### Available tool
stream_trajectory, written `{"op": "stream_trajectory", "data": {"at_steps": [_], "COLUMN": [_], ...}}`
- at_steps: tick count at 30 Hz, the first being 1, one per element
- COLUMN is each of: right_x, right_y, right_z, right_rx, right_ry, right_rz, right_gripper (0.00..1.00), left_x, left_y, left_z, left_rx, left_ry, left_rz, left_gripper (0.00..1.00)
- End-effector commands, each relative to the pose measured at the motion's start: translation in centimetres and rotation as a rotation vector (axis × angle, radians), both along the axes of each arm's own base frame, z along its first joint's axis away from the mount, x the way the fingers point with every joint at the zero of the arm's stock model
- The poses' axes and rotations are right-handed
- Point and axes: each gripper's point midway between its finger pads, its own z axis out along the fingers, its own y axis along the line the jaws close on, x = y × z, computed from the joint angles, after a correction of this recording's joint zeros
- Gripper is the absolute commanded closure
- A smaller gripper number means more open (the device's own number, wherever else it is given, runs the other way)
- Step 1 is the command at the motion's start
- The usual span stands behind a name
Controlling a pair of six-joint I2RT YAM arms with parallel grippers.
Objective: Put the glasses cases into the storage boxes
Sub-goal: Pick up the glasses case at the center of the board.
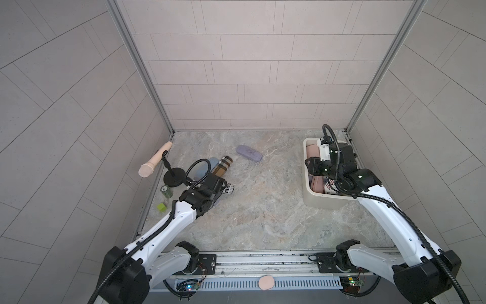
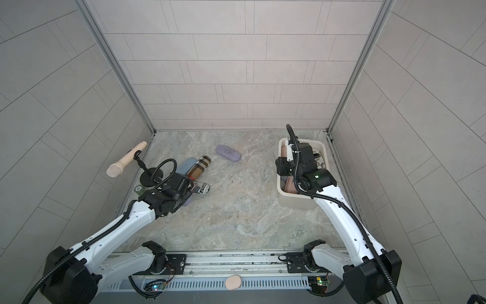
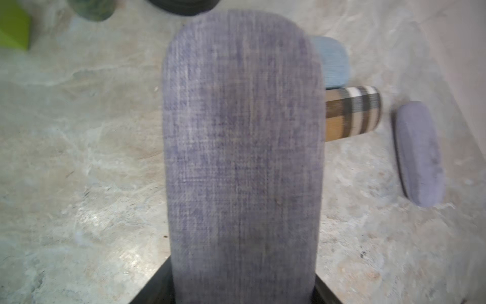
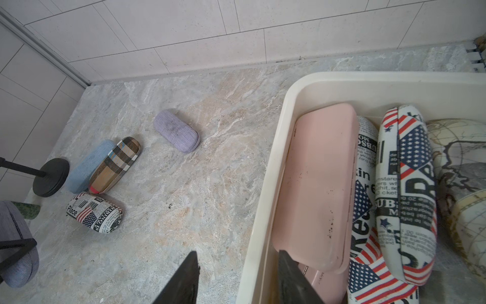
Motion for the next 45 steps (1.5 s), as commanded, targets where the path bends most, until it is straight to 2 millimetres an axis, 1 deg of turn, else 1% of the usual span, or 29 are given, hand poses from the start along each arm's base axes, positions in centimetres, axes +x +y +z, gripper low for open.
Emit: {"op": "stream_trajectory", "data": {"at_steps": [1,3,7,10,12,15,18,21,23,24,28,31,37,45], "right_x": [-0.1,-0.2,-0.6,-0.8,-0.8,-0.6,-0.5,-0.4,-0.4,-0.4,-0.3,-0.1,0.9,2.1], "right_y": [-0.1,-0.6,-1.7,-2.3,-2.5,-2.6,-2.7,-2.9,-3.0,-2.9,-2.4,-1.6,0.3,3.0], "right_z": [0.4,1.1,2.5,2.5,2.4,2.5,3.1,3.7,3.9,3.9,3.5,3.3,3.7,4.4], "right_rx": [0.004,-0.011,-0.051,-0.059,-0.061,-0.054,-0.042,-0.029,-0.014,-0.005,0.036,0.090,0.210,0.283], "right_ry": [-0.018,-0.028,-0.071,-0.078,-0.074,-0.077,-0.100,-0.118,-0.124,-0.124,-0.111,-0.100,-0.092,-0.077], "right_rz": [-0.006,-0.030,-0.061,-0.085,-0.094,-0.108,-0.123,-0.142,-0.153,-0.154,-0.152,-0.137,-0.097,-0.011], "right_gripper": [0.49,0.49,0.49,0.49,0.49,0.49,0.47,0.47,0.47,0.47,0.47,0.47,0.43,0.34], "left_x": [2.7,4.0,6.3,7.9,8.8,10.2,11.6,12.2,12.5,12.4,11.6,10.6,9.3,8.1], "left_y": [-1.5,-3.6,-8.1,-12.1,-14.7,-16.4,-18.2,-20.4,-21.4,-22.0,-23.0,-23.6,-25.5,-27.4], "left_z": [4.6,6.1,7.8,8.7,9.8,11.0,12.1,12.9,13.1,12.9,10.5,9.4,9.3,8.7], "left_rx": [0.172,0.223,0.284,0.260,0.262,0.305,0.320,0.291,0.276,0.268,0.217,0.176,0.108,0.030], "left_ry": [-0.107,-0.125,-0.146,-0.202,-0.248,-0.286,-0.359,-0.431,-0.465,-0.475,-0.442,-0.427,-0.433,-0.446], "left_rz": [-0.115,-0.207,-0.390,-0.542,-0.662,-0.742,-0.795,-0.875,-0.915,-0.942,-1.006,-1.038,-1.112,-1.188], "left_gripper": [0.51,0.51,0.51,0.51,0.51,0.49,0.49,0.49,0.49,0.49,0.49,0.49,0.50,0.50]}}
